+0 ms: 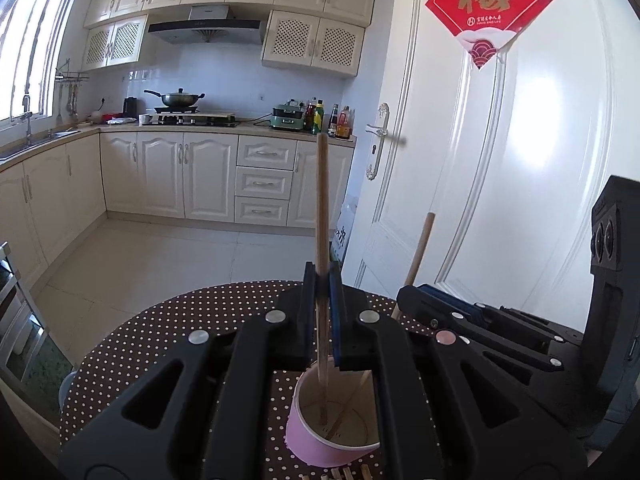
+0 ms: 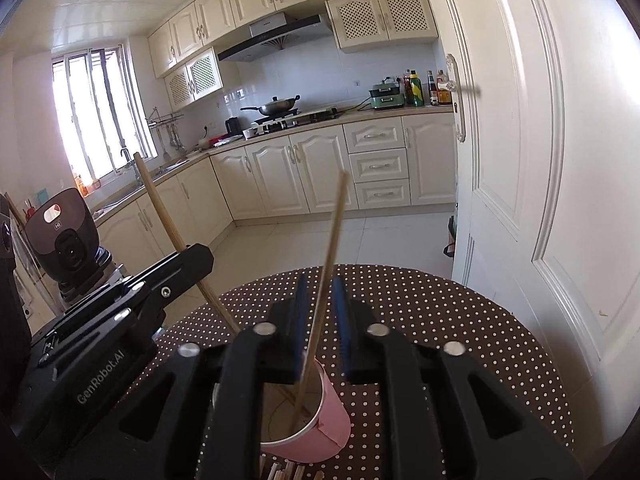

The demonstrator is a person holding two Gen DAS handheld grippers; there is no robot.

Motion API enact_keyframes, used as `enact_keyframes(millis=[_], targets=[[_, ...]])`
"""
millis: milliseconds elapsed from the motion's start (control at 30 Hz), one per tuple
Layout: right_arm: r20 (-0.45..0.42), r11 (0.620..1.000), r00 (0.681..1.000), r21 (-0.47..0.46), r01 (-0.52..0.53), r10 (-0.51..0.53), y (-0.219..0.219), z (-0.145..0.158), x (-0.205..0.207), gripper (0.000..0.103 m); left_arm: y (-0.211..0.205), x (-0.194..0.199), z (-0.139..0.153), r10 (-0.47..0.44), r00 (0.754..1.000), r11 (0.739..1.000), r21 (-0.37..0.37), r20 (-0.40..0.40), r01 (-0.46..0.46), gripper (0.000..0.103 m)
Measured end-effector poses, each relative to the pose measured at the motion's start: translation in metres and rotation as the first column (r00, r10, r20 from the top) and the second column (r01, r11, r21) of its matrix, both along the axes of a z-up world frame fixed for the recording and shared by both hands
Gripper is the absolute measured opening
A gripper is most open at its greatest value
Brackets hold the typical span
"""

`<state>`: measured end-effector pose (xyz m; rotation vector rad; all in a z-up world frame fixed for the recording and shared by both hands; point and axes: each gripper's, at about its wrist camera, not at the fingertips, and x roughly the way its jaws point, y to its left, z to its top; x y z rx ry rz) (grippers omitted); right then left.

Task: Organize utensils
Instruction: 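Open the left tool to release the chopstick into the pink cup, then raise the open left tool away from the cup back toward the chopsticks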

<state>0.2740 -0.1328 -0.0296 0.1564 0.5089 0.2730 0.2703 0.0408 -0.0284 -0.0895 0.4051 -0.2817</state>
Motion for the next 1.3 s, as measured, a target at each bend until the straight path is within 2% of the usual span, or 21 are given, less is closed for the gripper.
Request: enact_keyframes(millis=[67,200,467,633,700,767,800,833,1300], targets=[[0.002,1.0,1.0,-0.003,0.01,-0.01,-0.002,0.0,-0.002,0.031,-0.002,0.0,-0.003,0.012,1.0,1.0,0.026,-0.003,-0.012,0.008],[0.006,1.0,1.0,-0.016,0.011,-0.011,-0.003,0.001,-0.003,0.038,-0.001,0.001,-0.007,-0.006,1.0,1.0,0.018,-0.03,0.007,0.008],[-0.008,0.999,1.0,-0.018,0.029,-0.029,-0.006,-0.002,-0.006,0.045,0.005,0.005,-0.019,0.016,0.995,1.0,0.007,-0.096,-0.015,0.009],[-0.01,0.999,0.999,-0.013,0.034,-0.034,-0.007,-0.002,-0.009,0.047,0.008,0.002,-0.022,0.025,0.994,1.0,0.003,-0.104,-0.025,0.009],[-0.013,0.999,0.999,-0.017,0.035,-0.035,-0.007,-0.002,-0.01,0.047,0.007,0.0,-0.022,0.021,0.994,1.0,0.003,-0.109,-0.02,0.012],[-0.019,0.999,0.999,-0.014,0.034,-0.034,-0.007,-0.004,-0.011,0.047,0.006,-0.001,-0.023,0.019,0.993,1.0,0.002,-0.113,-0.019,0.031],[-0.019,0.999,0.999,-0.014,0.04,-0.041,-0.008,-0.004,-0.013,0.047,0.006,-0.003,-0.024,0.031,0.993,1.0,0.002,-0.11,-0.031,0.038],[-0.019,0.999,0.999,-0.014,0.045,-0.045,-0.01,-0.005,-0.014,0.048,0.007,-0.004,-0.025,0.035,0.994,0.999,-0.001,-0.108,-0.035,0.041],[-0.037,0.998,0.998,-0.008,0.056,-0.056,-0.02,-0.006,-0.027,0.049,0.01,-0.016,-0.026,0.035,0.991,0.999,-0.03,-0.127,-0.039,0.047]])
